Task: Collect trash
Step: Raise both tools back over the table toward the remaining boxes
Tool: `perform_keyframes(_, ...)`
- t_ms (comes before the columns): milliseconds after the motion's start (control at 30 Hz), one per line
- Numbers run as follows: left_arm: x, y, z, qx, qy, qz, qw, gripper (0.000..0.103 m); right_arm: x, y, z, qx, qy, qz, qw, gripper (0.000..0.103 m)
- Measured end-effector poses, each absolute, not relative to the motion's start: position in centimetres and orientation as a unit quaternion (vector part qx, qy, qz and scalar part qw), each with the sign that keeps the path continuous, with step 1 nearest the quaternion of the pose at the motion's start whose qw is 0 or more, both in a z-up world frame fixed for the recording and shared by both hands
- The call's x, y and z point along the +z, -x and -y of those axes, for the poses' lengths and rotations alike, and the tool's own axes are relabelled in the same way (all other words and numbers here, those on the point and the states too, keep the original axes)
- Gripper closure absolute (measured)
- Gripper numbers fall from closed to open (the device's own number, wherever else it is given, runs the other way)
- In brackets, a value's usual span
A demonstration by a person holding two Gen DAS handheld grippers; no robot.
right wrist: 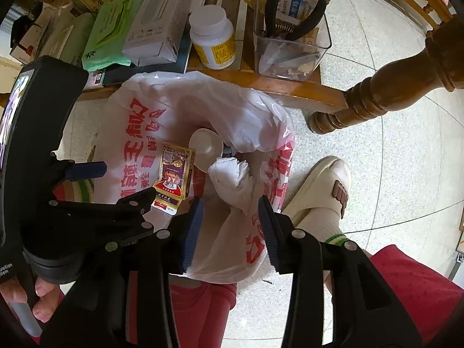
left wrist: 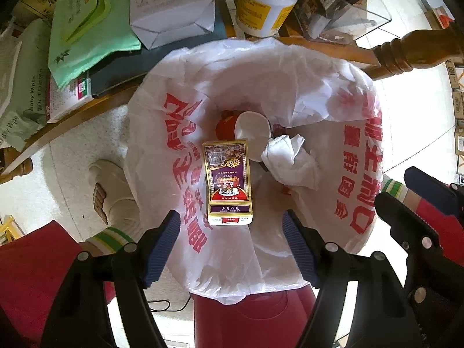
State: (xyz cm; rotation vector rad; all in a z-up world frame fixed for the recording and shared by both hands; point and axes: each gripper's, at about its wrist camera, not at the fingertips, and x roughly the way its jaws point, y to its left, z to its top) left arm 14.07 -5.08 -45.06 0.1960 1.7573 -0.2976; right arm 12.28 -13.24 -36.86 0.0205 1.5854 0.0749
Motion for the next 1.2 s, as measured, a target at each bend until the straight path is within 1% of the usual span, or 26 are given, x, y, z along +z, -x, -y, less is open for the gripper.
perform_keyframes(200,-43.4,-13.3,5.0,-0.136,-0.095,-0.752,0.637,0.03,-35.0,-11.6,13.2,0.037,-0.018,-0.699,0.714,0.063)
perform_keyframes(300,-42.3,-12.6,4.8,-0.137,-0.102,-0.744,0.646,0.029,-33.4,-11.1,13.3,0.04,-0.029,-0.69,0.722,0.054)
perform_keyframes(367,-40.9,-11.9,4.5,-0.137,-0.112,-0.736,0.653,0.027,-31.8,-10.5,13.5,0.043,-0.038,-0.68,0.731,0.043)
perform_keyframes(467,-38.1,-10.8,3.8,-0.139,-0.129,-0.716,0.671,0.027,-28.9,-9.6,13.8,0.048,-0.046,-0.662,0.746,0.042)
perform_keyframes(600,-32.0,-9.3,2.2,-0.163,-0.139,-0.672,0.709,0.027,-23.5,-8.4,14.7,0.068,-0.075,-0.636,0.765,0.041)
perform_keyframes(667,-27.9,-8.7,1.2,-0.178,-0.161,-0.639,0.731,0.026,-20.8,-8.1,15.0,0.074,-0.075,-0.622,0.776,0.039)
perform_keyframes(767,-21.3,-8.7,-0.1,-0.193,-0.206,-0.583,0.762,0.019,-15.8,-8.1,15.7,0.078,-0.068,-0.596,0.796,0.032)
perform_keyframes(833,-16.4,-9.5,-0.7,-0.204,-0.239,-0.543,0.779,0.013,-12.0,-8.3,16.0,0.082,-0.066,-0.576,0.81,0.031)
perform_keyframes(900,-12.0,-10.5,-1.0,-0.225,-0.27,-0.506,0.788,0.01,-8.0,-8.7,16.4,0.085,-0.066,-0.555,0.825,0.029)
perform_keyframes(933,-10.7,-10.9,-1.0,-0.231,-0.278,-0.495,0.79,0.009,-6.4,-8.9,16.5,0.088,-0.066,-0.547,0.83,0.026)
perform_keyframes(1067,-4.7,-12.9,-0.5,-0.271,-0.331,-0.438,0.791,0.008,0.0,-9.9,16.9,0.094,-0.083,-0.509,0.852,0.019)
perform_keyframes(1200,-1.5,-14.5,0.7,-0.313,-0.364,-0.41,0.775,0.008,5.4,-11.1,16.9,0.073,-0.055,-0.469,0.878,0.018)
